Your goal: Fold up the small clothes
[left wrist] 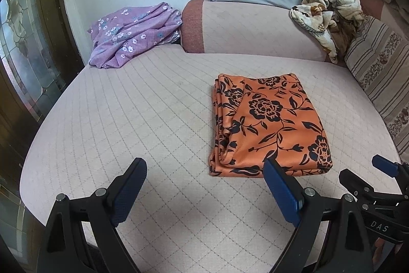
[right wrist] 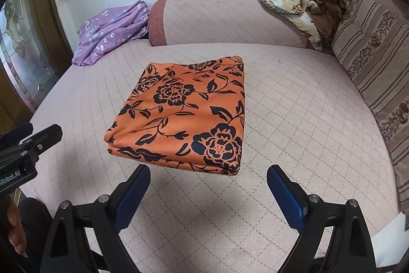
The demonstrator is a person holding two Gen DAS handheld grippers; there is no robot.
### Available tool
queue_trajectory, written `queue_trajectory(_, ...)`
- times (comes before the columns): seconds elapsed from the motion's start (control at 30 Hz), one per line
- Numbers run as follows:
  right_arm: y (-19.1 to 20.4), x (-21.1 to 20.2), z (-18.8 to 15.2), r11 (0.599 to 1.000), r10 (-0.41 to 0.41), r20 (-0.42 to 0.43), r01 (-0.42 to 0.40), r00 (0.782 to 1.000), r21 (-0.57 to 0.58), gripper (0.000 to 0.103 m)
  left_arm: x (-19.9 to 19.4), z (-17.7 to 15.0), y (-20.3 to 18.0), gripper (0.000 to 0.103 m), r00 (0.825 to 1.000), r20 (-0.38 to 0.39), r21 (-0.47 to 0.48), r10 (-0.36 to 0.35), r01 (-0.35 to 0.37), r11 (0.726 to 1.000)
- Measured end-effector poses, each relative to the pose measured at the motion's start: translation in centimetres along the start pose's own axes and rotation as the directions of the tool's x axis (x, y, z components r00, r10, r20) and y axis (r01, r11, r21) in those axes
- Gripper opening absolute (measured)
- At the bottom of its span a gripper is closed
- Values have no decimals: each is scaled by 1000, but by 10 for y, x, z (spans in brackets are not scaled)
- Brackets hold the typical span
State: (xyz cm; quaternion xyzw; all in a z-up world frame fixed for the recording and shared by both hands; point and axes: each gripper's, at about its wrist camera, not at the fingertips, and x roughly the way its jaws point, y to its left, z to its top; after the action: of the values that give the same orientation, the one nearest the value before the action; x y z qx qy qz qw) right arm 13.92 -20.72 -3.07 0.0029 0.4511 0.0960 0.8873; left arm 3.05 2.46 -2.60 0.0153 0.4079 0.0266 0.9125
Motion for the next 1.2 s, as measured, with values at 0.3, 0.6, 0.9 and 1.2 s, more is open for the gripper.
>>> queue_trajectory(0.3,2,1,6,1000,-25,5,25,1000,-16,94,7,2,-2,92,999,-22,-4,33,-33,999)
queue_trajectory(0.6,1,5,8,999,-36,-2,36,999,-24,94,10,7,-9,92,1000,-26,-12,-6,6,1000)
queue_trajectory(0.9,0,9,12,999,-44,-2,44,999,-24,94,7,11,-19,92,999,6,8,-44,44,999)
queue_trajectory(1.2,0,13,15,999,-49,-4,48,999,-21,94,11,16,-25,92,999,16,13,-30,29,999)
